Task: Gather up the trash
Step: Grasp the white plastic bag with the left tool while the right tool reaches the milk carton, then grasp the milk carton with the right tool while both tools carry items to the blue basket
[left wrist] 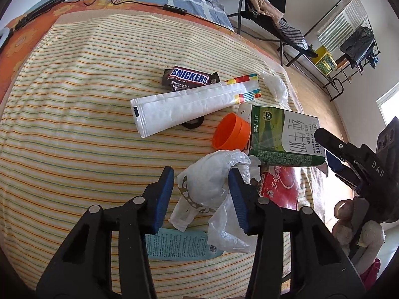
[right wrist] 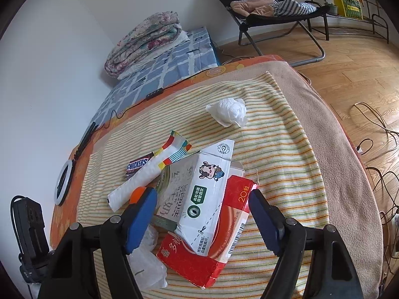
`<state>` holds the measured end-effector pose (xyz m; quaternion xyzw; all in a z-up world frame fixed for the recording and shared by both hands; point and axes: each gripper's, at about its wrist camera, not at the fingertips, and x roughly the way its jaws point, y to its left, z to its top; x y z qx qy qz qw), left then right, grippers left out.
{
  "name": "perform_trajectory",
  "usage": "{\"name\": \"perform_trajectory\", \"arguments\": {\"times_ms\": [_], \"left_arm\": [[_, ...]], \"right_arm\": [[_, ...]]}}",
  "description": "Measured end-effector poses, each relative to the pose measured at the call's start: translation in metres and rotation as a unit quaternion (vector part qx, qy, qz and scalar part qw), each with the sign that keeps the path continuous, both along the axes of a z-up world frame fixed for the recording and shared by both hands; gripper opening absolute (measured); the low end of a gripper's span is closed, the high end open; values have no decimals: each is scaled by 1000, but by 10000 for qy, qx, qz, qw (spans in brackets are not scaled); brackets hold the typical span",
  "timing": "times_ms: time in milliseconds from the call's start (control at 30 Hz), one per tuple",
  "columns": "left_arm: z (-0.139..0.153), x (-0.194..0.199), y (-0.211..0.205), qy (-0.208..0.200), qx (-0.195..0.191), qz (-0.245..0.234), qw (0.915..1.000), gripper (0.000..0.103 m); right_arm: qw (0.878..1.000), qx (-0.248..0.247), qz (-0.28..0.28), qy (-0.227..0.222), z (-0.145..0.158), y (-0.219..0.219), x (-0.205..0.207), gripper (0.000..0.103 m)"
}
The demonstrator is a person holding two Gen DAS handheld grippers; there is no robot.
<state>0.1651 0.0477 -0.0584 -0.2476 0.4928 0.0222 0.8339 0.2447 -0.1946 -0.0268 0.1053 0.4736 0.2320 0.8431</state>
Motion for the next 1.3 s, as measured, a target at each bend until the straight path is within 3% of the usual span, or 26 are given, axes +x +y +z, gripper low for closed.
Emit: {"name": "perform_trajectory", "arguments": {"times_ms": [67, 167, 500, 1300], "left_arm": [[-2, 1, 0, 11, 3, 3, 10000, 33], [-1, 0, -1, -15, 93, 16, 10000, 27], [10, -10, 4, -211, 232, 124, 9994, 24], [71, -69, 7, -814, 688, 127, 9942, 24]], "right_arm": [[10000, 27, -28, 69, -3, 2, 3, 76], [9997, 145, -34, 193, -8, 4, 6, 71], [9978, 549, 0, 367, -11, 3, 5, 37], [9918, 62, 347, -1225, 76, 11, -60, 30]]}}
